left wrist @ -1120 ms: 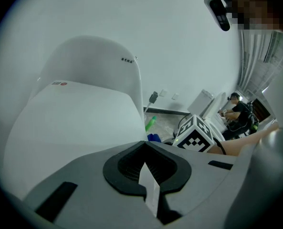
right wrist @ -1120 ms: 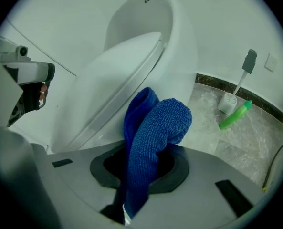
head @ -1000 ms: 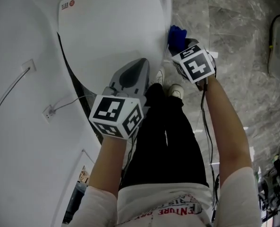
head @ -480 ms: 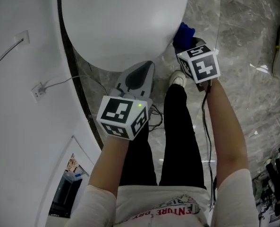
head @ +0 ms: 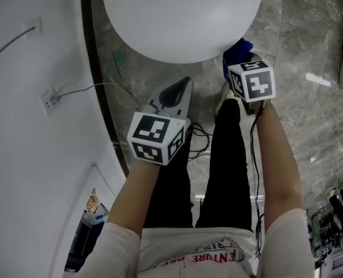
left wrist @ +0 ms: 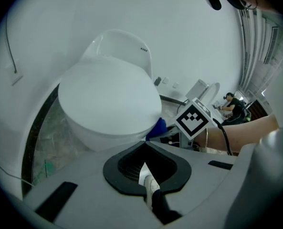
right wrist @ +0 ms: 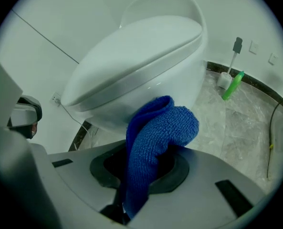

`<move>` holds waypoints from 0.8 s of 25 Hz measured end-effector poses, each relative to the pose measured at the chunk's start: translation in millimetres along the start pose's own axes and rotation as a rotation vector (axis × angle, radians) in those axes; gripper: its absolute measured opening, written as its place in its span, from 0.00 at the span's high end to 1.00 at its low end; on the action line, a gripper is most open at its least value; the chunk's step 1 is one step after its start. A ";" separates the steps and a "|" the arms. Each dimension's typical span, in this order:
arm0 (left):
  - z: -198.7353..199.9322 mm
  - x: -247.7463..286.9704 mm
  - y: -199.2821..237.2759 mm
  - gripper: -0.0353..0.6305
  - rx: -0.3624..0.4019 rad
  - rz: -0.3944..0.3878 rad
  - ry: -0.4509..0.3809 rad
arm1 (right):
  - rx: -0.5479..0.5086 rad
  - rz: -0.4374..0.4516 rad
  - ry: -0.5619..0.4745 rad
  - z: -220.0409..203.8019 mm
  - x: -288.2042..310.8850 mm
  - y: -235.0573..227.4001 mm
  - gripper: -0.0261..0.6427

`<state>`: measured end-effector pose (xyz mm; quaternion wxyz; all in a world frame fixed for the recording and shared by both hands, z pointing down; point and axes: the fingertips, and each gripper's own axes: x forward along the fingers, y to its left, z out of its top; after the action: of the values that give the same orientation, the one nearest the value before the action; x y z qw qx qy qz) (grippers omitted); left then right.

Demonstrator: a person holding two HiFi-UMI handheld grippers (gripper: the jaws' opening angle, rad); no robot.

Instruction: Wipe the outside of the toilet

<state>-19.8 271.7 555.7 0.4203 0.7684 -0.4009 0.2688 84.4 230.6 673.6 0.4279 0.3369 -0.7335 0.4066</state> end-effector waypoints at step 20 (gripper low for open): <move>-76.9 -113.3 148.1 0.94 -0.073 0.091 -0.005 | 0.011 0.139 -0.024 24.7 58.7 210.7 0.85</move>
<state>-210.9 334.0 573.1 0.4345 0.7342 -0.4458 0.2710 -125.7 293.4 654.1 0.3880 0.2926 -0.7579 0.4352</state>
